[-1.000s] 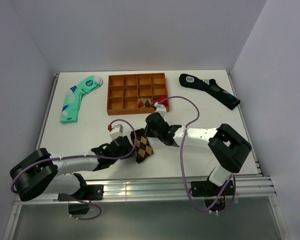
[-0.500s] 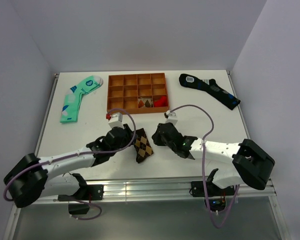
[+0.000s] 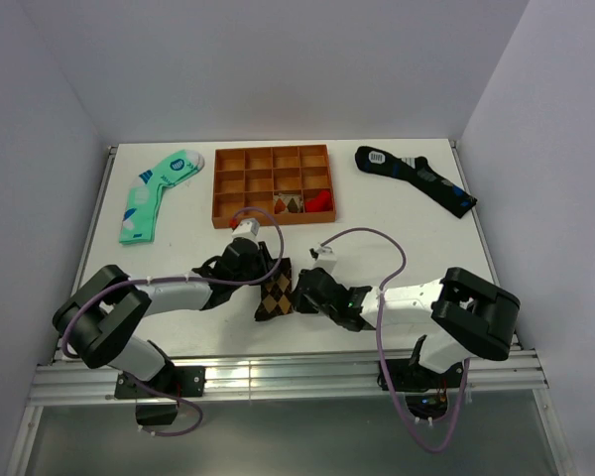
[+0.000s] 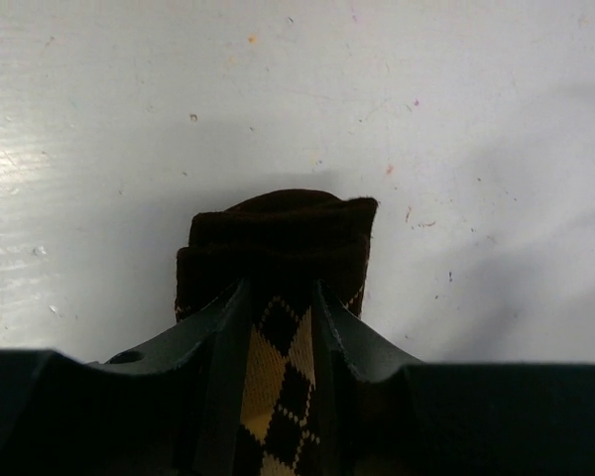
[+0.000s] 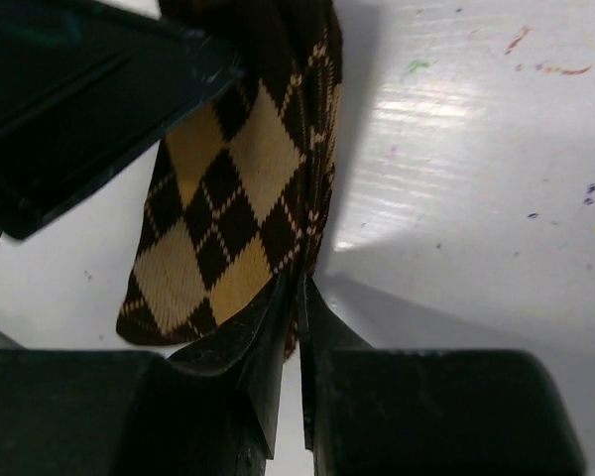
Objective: Roll the socks
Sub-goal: Adjust the sock at the center of the board.
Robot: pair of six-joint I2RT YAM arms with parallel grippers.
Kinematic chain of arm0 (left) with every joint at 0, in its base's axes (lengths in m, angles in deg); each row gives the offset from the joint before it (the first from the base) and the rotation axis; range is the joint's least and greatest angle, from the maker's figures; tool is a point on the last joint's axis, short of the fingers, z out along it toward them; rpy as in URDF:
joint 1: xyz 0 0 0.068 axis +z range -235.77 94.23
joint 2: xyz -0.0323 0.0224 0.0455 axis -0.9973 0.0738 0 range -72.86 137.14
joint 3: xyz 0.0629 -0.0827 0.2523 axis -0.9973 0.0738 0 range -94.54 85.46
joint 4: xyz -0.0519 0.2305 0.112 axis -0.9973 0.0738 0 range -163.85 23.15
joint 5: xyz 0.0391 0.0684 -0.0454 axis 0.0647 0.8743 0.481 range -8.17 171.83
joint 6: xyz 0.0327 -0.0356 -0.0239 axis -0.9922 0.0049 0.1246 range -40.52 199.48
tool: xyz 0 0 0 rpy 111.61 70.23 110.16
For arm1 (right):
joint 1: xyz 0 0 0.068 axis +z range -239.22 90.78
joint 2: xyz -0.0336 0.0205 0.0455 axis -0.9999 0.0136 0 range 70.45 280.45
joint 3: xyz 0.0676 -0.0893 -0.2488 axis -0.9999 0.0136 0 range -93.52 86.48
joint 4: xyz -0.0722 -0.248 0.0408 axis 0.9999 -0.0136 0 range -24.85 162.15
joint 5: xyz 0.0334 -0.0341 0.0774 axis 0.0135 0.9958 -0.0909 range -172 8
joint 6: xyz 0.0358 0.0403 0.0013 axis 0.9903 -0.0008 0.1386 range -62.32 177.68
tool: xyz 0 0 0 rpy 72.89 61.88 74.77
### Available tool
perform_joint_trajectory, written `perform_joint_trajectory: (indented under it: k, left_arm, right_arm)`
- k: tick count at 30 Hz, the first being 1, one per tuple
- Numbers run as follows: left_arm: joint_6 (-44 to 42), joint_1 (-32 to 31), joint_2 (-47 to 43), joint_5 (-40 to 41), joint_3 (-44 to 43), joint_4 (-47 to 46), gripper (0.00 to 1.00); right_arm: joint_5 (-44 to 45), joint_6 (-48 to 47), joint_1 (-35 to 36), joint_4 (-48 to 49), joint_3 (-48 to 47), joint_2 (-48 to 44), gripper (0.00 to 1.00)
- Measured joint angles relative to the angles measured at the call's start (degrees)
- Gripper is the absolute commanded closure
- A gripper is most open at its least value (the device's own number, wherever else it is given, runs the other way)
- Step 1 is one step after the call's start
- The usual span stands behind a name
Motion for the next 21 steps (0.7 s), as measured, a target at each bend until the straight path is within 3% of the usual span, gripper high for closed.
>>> perform_joint_trajectory:
  k: [7, 14, 21]
  left_arm:
    - [-0.79, 1.95, 0.74, -1.33, -0.33, -0.37, 0.64]
    - [-1.31, 1.92, -0.31, -2.21, -0.33, -0.50, 0.62]
    - [-1.27, 1.92, -11.98, -2.64, 0.79, 0.02, 0.62]
  right_arm:
    - [0.74, 0.63, 1.36, 0.22, 0.61, -0.85, 0.82]
    - [0.13, -3.80, 1.36, 2.93, 1.77, -8.31, 0.79]
    - [-3.10, -7.21, -1.03, 4.96, 0.46, -6.21, 0.80]
